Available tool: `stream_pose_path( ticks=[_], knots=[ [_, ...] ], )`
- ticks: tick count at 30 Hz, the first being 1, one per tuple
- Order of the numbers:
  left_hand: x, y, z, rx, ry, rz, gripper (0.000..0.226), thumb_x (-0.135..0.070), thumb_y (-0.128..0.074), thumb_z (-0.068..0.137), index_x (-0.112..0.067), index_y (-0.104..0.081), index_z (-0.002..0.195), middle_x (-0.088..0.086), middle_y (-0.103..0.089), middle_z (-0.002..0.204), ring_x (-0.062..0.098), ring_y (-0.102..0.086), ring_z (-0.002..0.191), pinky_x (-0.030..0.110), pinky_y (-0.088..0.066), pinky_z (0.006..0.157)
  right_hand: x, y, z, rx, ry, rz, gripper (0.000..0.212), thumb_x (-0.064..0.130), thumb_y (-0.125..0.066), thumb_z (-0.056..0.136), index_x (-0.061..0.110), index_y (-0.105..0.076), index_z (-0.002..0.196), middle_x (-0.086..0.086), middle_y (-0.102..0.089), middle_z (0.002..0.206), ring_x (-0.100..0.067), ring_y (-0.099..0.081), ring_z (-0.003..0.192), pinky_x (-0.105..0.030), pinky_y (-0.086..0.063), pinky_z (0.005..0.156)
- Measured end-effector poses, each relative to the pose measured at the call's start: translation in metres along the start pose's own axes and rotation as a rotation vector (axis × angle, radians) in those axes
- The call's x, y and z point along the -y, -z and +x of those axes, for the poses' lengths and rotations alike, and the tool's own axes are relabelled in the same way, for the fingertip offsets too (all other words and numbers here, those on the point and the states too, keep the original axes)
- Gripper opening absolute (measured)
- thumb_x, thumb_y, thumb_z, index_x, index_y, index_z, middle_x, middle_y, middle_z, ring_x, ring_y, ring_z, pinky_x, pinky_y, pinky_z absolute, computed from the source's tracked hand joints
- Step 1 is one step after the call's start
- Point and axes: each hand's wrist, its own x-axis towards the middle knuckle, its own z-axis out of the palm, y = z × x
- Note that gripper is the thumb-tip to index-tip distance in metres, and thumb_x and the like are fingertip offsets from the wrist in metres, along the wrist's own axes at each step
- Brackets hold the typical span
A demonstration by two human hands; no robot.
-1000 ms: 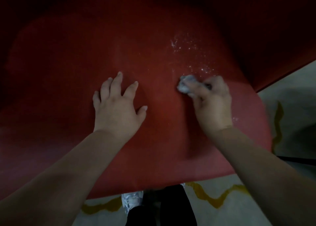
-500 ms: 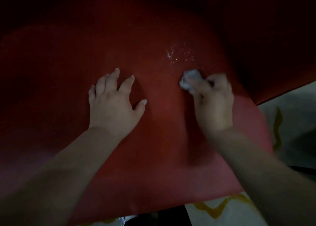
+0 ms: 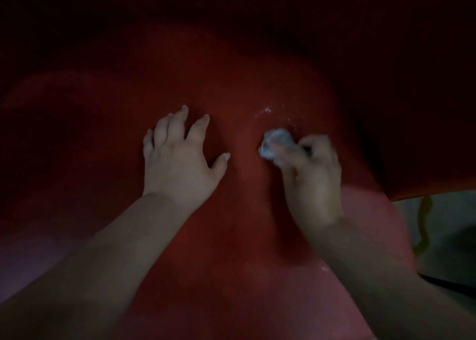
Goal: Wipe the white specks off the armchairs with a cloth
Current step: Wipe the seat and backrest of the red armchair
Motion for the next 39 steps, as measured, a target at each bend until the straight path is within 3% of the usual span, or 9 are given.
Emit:
stream_pose_path(
  ticks=[5, 9, 15, 20, 25, 29, 32, 34, 39],
  knots=[
    [-0.004, -0.001, 0.013, 0.021, -0.013, 0.013, 0.076, -0.063, -0.053, 0.081, -0.028, -0.035, 0.146, 0.008, -0.024, 0.156, 0.029, -0.019, 0.142, 0.055, -0.017, 0.115, 0.005, -0.01, 0.035, 0.113, 0.118, 0.034, 0.037, 0.011, -0.065, 0.087, 0.035, -0.067, 0.115, -0.008, -0.053, 0.1, -0.028, -0.051, 0.091, -0.05, -0.049, 0.076],
    [-0.009, -0.002, 0.017, 0.036, 0.001, 0.026, 0.077, -0.064, -0.05, 0.081, -0.028, -0.034, 0.147, 0.009, -0.025, 0.156, 0.03, -0.021, 0.142, 0.056, -0.02, 0.114, -0.013, -0.008, 0.078, -0.004, -0.029, -0.005, 0.036, 0.02, -0.064, 0.086, 0.038, -0.066, 0.117, -0.007, -0.052, 0.103, -0.026, -0.049, 0.094, -0.042, -0.045, 0.084],
    [-0.014, -0.001, 0.017, 0.075, 0.026, 0.043, 0.079, -0.065, -0.049, 0.08, -0.028, -0.032, 0.147, 0.01, -0.022, 0.157, 0.031, -0.019, 0.143, 0.056, -0.02, 0.114, -0.002, 0.0, -0.002, 0.014, 0.0, 0.017, 0.038, 0.011, -0.069, 0.082, 0.033, -0.069, 0.112, -0.012, -0.055, 0.099, -0.03, -0.054, 0.084, -0.045, -0.049, 0.074],
    [-0.018, -0.003, 0.017, 0.077, 0.038, 0.057, 0.081, -0.067, -0.047, 0.08, -0.028, -0.029, 0.148, 0.01, -0.02, 0.158, 0.033, -0.017, 0.144, 0.056, -0.02, 0.114, -0.009, -0.009, 0.078, 0.009, 0.024, 0.057, 0.038, 0.013, -0.064, 0.085, 0.036, -0.067, 0.115, -0.007, -0.052, 0.1, -0.027, -0.051, 0.089, -0.049, -0.048, 0.079],
    [-0.019, -0.003, 0.015, 0.076, 0.034, 0.057, 0.079, -0.065, -0.047, 0.082, -0.026, -0.029, 0.149, 0.011, -0.019, 0.158, 0.033, -0.016, 0.144, 0.056, -0.018, 0.114, -0.026, -0.006, 0.061, -0.08, -0.118, -0.02, 0.033, 0.041, -0.044, 0.089, 0.04, -0.061, 0.118, 0.003, -0.047, 0.101, -0.019, -0.047, 0.093, -0.044, -0.047, 0.084],
    [-0.021, -0.002, 0.012, 0.081, 0.01, 0.049, 0.077, -0.063, -0.047, 0.083, -0.027, -0.029, 0.149, 0.008, -0.02, 0.158, 0.03, -0.016, 0.144, 0.055, -0.017, 0.114, -0.017, -0.005, 0.011, -0.026, 0.004, -0.048, 0.038, 0.014, -0.071, 0.081, 0.034, -0.066, 0.113, -0.013, -0.054, 0.098, -0.031, -0.055, 0.084, -0.043, -0.048, 0.075],
    [-0.024, -0.002, 0.012, 0.074, -0.005, 0.035, 0.077, -0.063, -0.05, 0.082, -0.027, -0.031, 0.148, 0.008, -0.022, 0.157, 0.03, -0.018, 0.143, 0.056, -0.018, 0.114, -0.022, -0.008, 0.056, 0.033, 0.045, 0.035, 0.025, 0.024, -0.06, 0.088, 0.046, -0.06, 0.101, -0.009, -0.054, 0.101, -0.028, -0.053, 0.091, -0.045, -0.049, 0.079],
    [-0.025, -0.004, 0.011, 0.063, -0.02, 0.032, 0.077, -0.062, -0.05, 0.081, -0.027, -0.033, 0.147, 0.008, -0.024, 0.156, 0.03, -0.02, 0.142, 0.057, -0.021, 0.113, -0.033, -0.012, 0.093, -0.023, 0.007, -0.019, 0.022, 0.036, -0.051, 0.088, 0.033, -0.063, 0.106, -0.004, -0.052, 0.105, -0.019, -0.049, 0.096, -0.041, -0.045, 0.087],
    [-0.032, -0.006, 0.002, 0.083, -0.045, 0.006, 0.077, -0.062, -0.051, 0.081, -0.027, -0.033, 0.148, 0.009, -0.024, 0.156, 0.03, -0.021, 0.142, 0.056, -0.024, 0.113, -0.042, 0.0, 0.055, -0.046, -0.134, -0.094, 0.032, 0.022, -0.052, 0.089, 0.045, -0.062, 0.11, -0.013, -0.054, 0.118, -0.033, -0.05, 0.109, -0.048, -0.043, 0.092]
  ],
)
